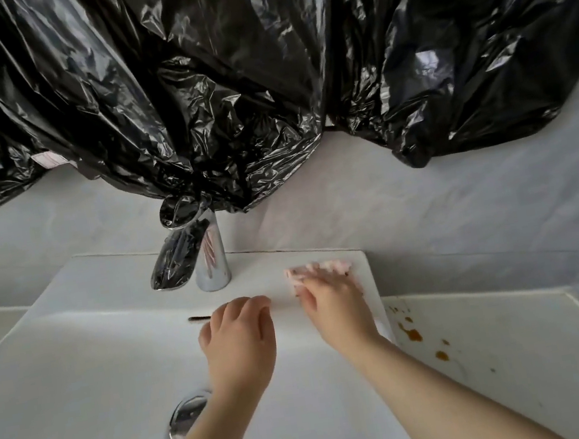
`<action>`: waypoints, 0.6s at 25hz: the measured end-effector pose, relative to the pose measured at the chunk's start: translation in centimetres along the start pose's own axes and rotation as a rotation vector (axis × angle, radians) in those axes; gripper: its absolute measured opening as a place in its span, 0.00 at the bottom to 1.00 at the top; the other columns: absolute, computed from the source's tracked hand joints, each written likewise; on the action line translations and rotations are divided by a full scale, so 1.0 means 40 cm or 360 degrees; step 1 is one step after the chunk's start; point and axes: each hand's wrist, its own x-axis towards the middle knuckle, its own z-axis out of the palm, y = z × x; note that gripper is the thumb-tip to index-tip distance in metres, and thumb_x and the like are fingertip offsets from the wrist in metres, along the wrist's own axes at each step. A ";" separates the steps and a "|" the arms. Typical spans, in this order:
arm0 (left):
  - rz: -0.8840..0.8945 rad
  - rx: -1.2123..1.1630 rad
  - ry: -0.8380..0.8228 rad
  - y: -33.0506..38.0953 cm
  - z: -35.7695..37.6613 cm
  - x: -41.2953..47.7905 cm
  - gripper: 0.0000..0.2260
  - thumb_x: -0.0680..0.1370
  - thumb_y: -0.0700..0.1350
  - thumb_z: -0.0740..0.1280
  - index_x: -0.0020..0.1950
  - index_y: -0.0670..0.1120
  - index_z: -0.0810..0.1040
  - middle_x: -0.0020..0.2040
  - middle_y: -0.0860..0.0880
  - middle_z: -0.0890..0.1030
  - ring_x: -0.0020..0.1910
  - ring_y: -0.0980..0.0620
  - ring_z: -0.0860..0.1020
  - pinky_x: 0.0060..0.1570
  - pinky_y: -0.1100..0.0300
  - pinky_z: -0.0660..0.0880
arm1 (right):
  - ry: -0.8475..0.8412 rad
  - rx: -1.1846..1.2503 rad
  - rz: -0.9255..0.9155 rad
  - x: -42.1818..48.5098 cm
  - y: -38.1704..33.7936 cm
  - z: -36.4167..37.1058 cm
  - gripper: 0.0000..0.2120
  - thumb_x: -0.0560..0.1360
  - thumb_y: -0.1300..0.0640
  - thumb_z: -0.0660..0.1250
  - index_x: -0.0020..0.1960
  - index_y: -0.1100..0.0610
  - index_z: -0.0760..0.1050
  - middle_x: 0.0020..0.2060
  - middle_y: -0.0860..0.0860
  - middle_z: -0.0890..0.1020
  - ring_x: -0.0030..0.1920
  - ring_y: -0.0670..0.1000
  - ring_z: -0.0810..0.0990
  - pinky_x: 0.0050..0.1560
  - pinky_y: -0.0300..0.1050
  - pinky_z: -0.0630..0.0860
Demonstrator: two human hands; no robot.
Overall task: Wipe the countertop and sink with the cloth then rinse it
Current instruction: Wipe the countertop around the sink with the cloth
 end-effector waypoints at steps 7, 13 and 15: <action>0.0305 -0.0307 -0.0311 0.222 -0.013 -0.178 0.11 0.79 0.44 0.59 0.58 0.49 0.78 0.58 0.51 0.78 0.58 0.48 0.73 0.55 0.58 0.67 | 0.0415 0.1685 0.1455 -0.204 0.117 -0.272 0.12 0.75 0.48 0.64 0.45 0.52 0.83 0.36 0.42 0.85 0.44 0.60 0.83 0.45 0.56 0.77; 0.0215 -0.0474 -0.0620 0.432 0.192 -0.314 0.11 0.79 0.42 0.59 0.56 0.47 0.79 0.56 0.48 0.79 0.56 0.48 0.75 0.52 0.63 0.67 | 0.0497 0.1401 0.1341 -0.389 0.384 -0.366 0.13 0.79 0.52 0.59 0.46 0.52 0.83 0.47 0.42 0.85 0.48 0.43 0.82 0.59 0.48 0.74; 0.0012 -0.0390 -0.0654 0.430 0.293 -0.349 0.11 0.78 0.41 0.59 0.55 0.47 0.80 0.56 0.47 0.80 0.57 0.47 0.76 0.52 0.62 0.68 | 0.0398 0.1172 0.1218 -0.446 0.469 -0.361 0.13 0.79 0.50 0.59 0.51 0.48 0.83 0.51 0.41 0.83 0.55 0.40 0.79 0.64 0.46 0.72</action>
